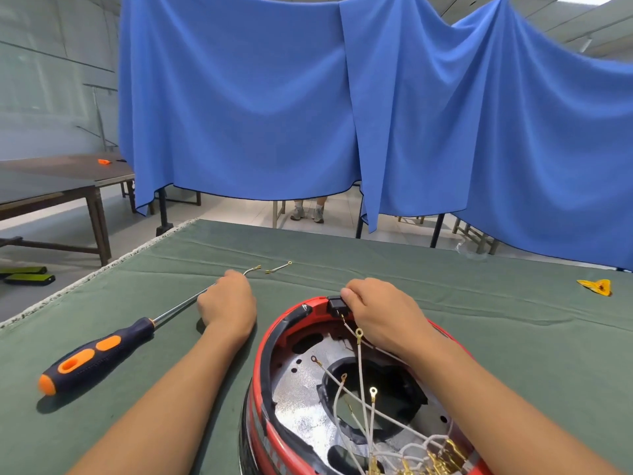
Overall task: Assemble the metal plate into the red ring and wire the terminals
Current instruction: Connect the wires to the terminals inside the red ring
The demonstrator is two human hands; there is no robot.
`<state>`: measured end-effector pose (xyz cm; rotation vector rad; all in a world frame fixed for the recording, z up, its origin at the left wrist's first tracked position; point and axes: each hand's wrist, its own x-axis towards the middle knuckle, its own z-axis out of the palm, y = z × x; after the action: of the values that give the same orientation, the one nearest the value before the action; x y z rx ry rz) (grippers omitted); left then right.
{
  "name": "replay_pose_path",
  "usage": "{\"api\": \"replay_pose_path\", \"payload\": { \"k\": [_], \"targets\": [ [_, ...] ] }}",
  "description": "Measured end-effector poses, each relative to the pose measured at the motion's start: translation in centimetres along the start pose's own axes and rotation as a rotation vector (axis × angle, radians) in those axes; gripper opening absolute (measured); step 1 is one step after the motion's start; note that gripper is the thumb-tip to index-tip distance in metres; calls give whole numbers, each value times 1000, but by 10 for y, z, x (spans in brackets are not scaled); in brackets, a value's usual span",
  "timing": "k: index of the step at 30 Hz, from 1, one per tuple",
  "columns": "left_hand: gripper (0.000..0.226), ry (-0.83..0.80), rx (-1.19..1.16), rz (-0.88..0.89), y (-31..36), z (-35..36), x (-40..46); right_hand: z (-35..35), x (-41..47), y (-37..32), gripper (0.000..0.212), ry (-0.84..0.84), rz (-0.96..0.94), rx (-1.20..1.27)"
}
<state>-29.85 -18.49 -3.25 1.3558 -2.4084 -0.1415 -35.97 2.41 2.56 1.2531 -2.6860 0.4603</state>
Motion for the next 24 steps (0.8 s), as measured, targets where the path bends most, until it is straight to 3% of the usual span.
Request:
{"api": "replay_pose_path", "payload": {
  "k": [10,20,24],
  "targets": [
    [25,-22,34,68,-6,-5,4,-3,-6,-1,36,25,4,93],
    [28,-196,68,162,-4,-21,3,-2,-6,2,42,81,28,164],
    [28,-191,36,151,-1,-22,-4,-4,-9,2,45,88,11,194]
  ]
}}
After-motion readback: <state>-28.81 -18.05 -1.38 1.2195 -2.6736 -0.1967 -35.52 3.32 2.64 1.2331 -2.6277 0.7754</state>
